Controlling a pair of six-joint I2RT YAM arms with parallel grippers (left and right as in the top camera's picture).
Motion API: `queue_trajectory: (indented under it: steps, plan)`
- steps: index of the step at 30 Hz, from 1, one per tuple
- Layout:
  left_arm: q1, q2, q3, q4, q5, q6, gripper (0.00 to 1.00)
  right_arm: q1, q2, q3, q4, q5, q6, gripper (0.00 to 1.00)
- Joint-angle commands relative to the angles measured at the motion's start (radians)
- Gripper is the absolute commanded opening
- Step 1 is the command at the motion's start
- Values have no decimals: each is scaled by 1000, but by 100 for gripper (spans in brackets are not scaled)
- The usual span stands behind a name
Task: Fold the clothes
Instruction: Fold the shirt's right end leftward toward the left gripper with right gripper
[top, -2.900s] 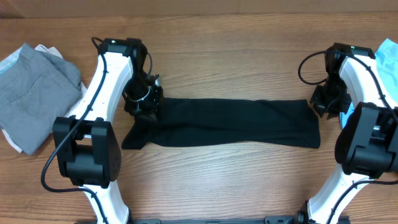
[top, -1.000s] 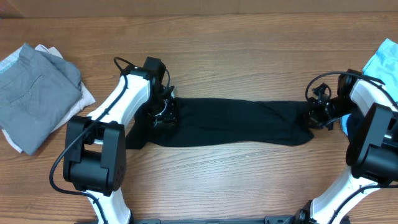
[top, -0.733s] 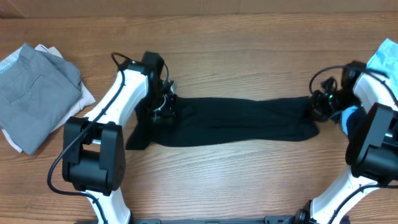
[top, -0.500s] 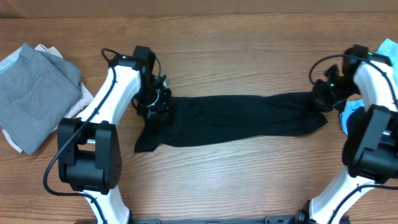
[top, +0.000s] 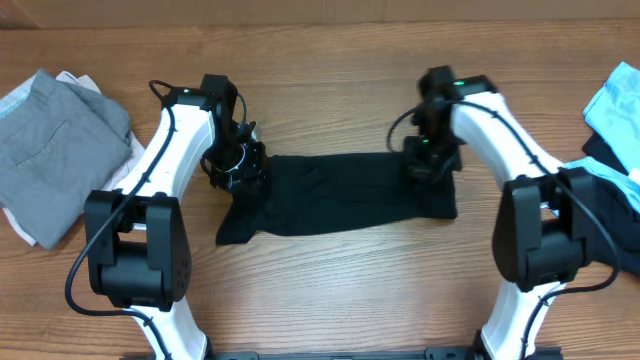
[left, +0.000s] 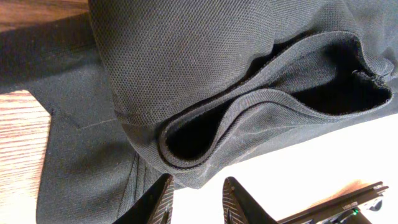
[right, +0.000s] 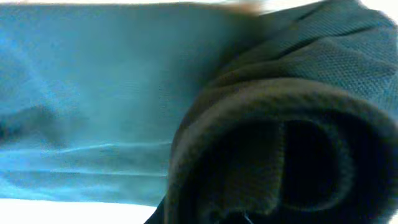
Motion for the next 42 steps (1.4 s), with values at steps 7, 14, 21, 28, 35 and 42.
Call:
queue_trajectory:
  steps: [7, 14, 21, 28, 35, 42]
  plan:
    - [-2, 8, 20, -2, 0, 6, 29, 146, -25, 3, 47, 8, 84, 25]
    - [-2, 8, 20, -2, 0, 14, 30, 166, -25, 3, 66, -57, 81, 33]
    - [-2, 8, 20, -2, 0, 20, 30, 164, -25, 6, 62, -328, -206, 39]
    - [-2, 8, 20, -2, -3, 24, 30, 101, -106, 79, 35, -108, -60, 39]
    - [-2, 8, 20, 1, -3, 24, 31, -26, -193, 60, -40, 166, 142, 42]
    - [-2, 8, 20, 0, -3, 23, 31, -19, -187, -164, 76, 59, 148, 42]
